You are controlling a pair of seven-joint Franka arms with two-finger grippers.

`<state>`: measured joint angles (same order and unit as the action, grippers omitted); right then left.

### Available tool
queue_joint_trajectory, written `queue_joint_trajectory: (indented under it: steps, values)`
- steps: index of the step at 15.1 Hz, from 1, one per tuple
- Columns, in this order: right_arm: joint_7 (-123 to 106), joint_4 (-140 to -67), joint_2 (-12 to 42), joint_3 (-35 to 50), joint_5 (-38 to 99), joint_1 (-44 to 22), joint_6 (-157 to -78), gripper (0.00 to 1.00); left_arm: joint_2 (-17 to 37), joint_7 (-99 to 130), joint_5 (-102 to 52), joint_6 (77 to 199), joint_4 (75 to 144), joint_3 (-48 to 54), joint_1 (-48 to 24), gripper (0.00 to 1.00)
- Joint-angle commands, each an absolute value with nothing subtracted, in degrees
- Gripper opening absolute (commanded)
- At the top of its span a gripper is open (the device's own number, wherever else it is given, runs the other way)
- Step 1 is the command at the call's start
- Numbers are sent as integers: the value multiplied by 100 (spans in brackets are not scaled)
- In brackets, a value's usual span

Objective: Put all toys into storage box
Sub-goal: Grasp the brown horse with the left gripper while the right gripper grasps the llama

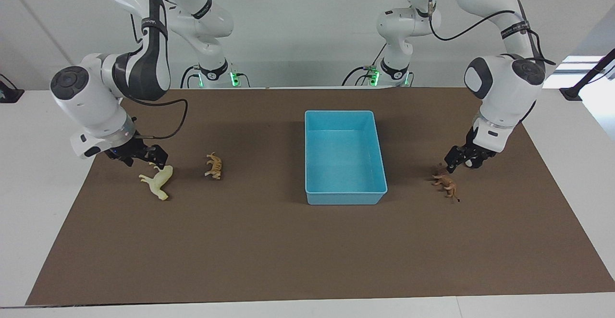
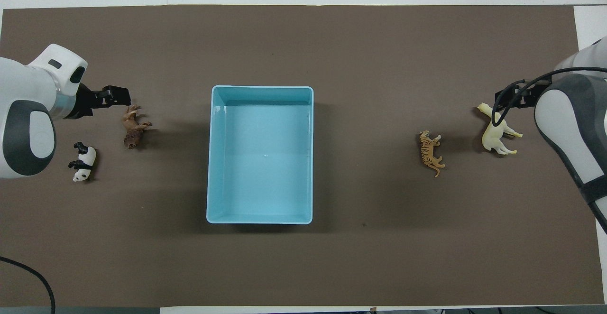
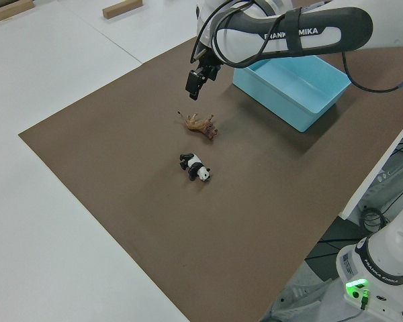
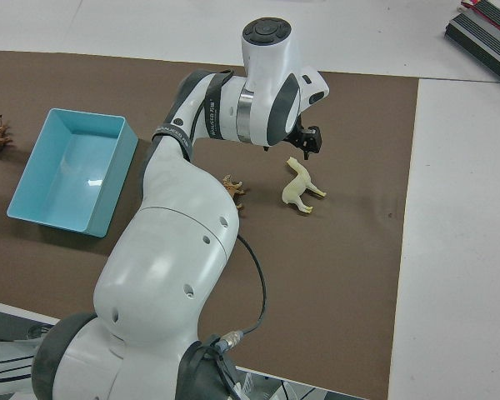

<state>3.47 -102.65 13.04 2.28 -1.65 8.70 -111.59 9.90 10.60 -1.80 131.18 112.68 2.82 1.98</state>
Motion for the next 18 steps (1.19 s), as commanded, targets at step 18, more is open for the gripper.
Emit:
queue_joint_trajectory:
  steps: [18]
  values:
    - [1582,-12349,940,255,-141,1099,-13526,100,1600,1231,-105,14353,12085,272,97,100]
